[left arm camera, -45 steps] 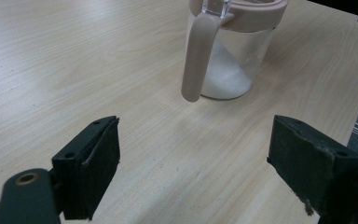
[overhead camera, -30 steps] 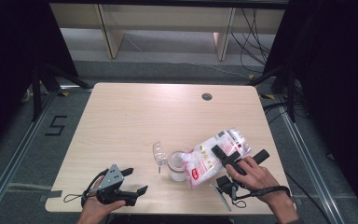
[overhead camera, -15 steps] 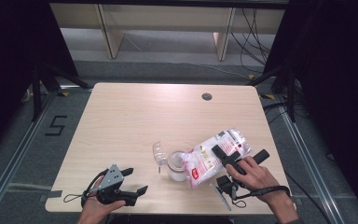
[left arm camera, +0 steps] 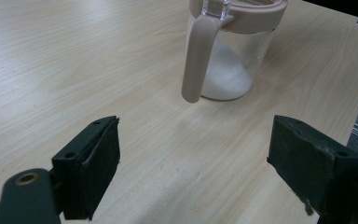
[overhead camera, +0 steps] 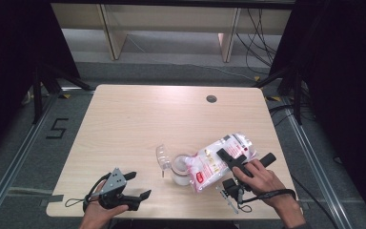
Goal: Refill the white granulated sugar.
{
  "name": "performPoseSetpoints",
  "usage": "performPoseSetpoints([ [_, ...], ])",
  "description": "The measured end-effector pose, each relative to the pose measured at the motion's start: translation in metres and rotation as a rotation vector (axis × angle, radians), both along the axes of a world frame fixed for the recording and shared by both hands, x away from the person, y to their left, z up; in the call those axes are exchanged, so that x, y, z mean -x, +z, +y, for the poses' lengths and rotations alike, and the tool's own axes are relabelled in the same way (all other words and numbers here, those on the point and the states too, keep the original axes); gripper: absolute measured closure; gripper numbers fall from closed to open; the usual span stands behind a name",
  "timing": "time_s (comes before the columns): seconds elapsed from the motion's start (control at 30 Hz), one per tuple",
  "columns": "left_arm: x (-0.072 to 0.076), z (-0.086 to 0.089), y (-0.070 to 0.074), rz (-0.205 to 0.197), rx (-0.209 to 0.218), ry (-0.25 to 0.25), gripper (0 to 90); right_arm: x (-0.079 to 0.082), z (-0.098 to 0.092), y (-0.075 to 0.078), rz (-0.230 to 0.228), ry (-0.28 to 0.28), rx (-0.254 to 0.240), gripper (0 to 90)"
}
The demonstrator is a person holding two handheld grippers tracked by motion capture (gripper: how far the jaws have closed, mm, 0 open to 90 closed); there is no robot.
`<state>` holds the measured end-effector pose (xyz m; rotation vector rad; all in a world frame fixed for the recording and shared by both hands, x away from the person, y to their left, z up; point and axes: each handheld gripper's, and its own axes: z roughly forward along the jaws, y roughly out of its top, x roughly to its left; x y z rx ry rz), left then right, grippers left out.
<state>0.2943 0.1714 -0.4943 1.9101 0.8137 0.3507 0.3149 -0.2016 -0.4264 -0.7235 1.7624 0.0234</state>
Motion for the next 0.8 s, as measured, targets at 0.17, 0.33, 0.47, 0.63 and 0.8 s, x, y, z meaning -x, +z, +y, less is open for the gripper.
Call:
performPoseSetpoints([
  [0.17,0.0,0.0,0.0,0.003,0.001,-0.001,16.2,-0.002,-0.005,0.001,0.04,-0.007,-0.067,71.5],
  [0.33,0.0,0.0,0.0,0.003,0.002,0.003,16.2,-0.002,-0.008,0.003,0.071,-0.008,-0.122,71.5],
  [0.47,0.0,0.0,0.0,0.001,0.001,0.0,16.2,-0.006,-0.01,0.004,0.085,0.035,-0.141,71.6],
  [0.63,0.0,0.001,0.0,0.005,0.008,0.004,16.2,-0.008,-0.015,0.001,0.149,0.001,-0.221,71.7],
  [0.8,0.0,0.001,0.0,-0.001,0.006,0.002,16.1,-0.011,-0.02,-0.001,0.228,-0.003,-0.343,71.9],
])
